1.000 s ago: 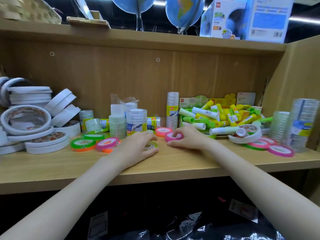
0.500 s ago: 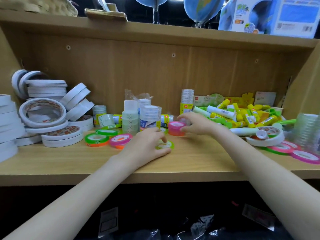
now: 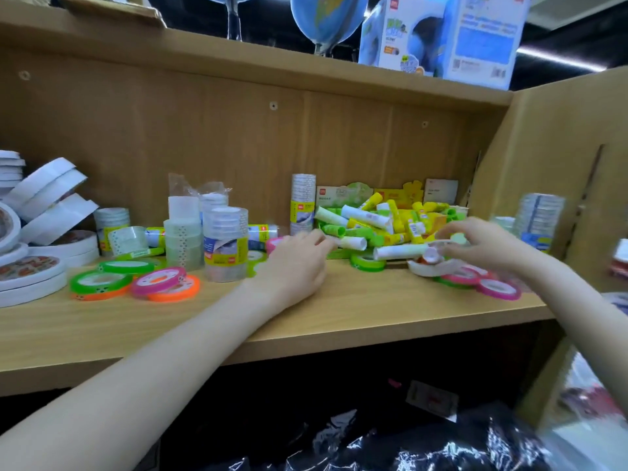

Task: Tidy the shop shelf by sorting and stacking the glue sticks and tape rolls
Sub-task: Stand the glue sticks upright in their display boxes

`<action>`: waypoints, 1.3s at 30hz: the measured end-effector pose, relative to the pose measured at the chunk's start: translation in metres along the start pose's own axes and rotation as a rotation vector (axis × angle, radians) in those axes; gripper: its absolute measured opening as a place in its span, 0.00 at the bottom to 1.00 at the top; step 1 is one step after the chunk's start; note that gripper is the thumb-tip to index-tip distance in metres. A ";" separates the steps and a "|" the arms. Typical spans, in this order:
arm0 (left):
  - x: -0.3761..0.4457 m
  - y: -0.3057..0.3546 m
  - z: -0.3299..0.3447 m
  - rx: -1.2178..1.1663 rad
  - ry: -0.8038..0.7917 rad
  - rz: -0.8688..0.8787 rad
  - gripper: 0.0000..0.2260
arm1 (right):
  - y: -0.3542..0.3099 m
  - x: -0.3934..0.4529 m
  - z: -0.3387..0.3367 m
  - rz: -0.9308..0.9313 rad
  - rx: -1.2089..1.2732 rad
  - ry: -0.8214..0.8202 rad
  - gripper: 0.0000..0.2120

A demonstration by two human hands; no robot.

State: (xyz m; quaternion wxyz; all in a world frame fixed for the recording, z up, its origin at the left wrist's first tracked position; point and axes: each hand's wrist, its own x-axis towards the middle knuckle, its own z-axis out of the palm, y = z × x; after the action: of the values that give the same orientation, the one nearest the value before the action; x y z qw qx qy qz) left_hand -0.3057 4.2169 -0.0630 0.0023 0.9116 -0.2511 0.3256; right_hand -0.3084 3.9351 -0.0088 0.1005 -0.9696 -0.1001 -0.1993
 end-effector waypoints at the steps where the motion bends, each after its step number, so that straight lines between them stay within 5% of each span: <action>1: 0.021 0.025 0.002 -0.040 -0.019 0.006 0.19 | 0.021 -0.011 -0.008 0.055 -0.052 -0.034 0.14; 5: 0.042 0.053 0.013 -0.135 0.007 0.045 0.21 | 0.017 -0.018 0.015 -0.005 0.014 -0.107 0.17; 9: 0.067 0.094 0.024 -0.266 -0.077 0.087 0.23 | 0.018 -0.021 0.032 -0.087 0.116 0.091 0.14; 13: 0.083 0.099 0.041 -0.047 -0.143 0.064 0.18 | 0.035 -0.021 0.037 -0.101 0.124 0.137 0.10; 17: 0.086 0.078 0.056 0.160 0.081 0.187 0.14 | 0.029 -0.009 0.036 -0.003 -0.126 0.144 0.19; 22: 0.085 0.056 0.064 0.204 0.287 0.321 0.12 | 0.007 0.005 0.052 -0.187 -0.242 0.165 0.16; 24: 0.084 0.052 0.063 0.147 0.298 0.301 0.12 | 0.007 0.009 0.055 -0.214 -0.137 0.199 0.12; 27: 0.082 0.048 0.058 -0.001 0.277 0.238 0.11 | 0.012 0.011 0.047 -0.149 0.351 0.289 0.07; 32: 0.067 0.040 0.030 -0.504 0.248 0.011 0.08 | 0.015 0.014 0.030 -0.039 0.874 0.403 0.04; 35: 0.059 0.032 0.019 -0.695 0.290 -0.117 0.06 | 0.005 0.022 0.027 -0.032 0.934 0.332 0.05; 39: 0.050 0.013 0.008 -0.852 0.350 -0.280 0.12 | -0.019 0.034 0.041 -0.088 0.665 0.156 0.05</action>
State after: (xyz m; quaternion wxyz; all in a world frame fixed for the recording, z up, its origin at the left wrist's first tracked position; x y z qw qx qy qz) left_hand -0.2741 4.1820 -0.0416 0.4617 0.7861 -0.2327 0.3386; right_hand -0.2678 3.9679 -0.0289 0.4097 -0.8603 -0.1935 -0.2335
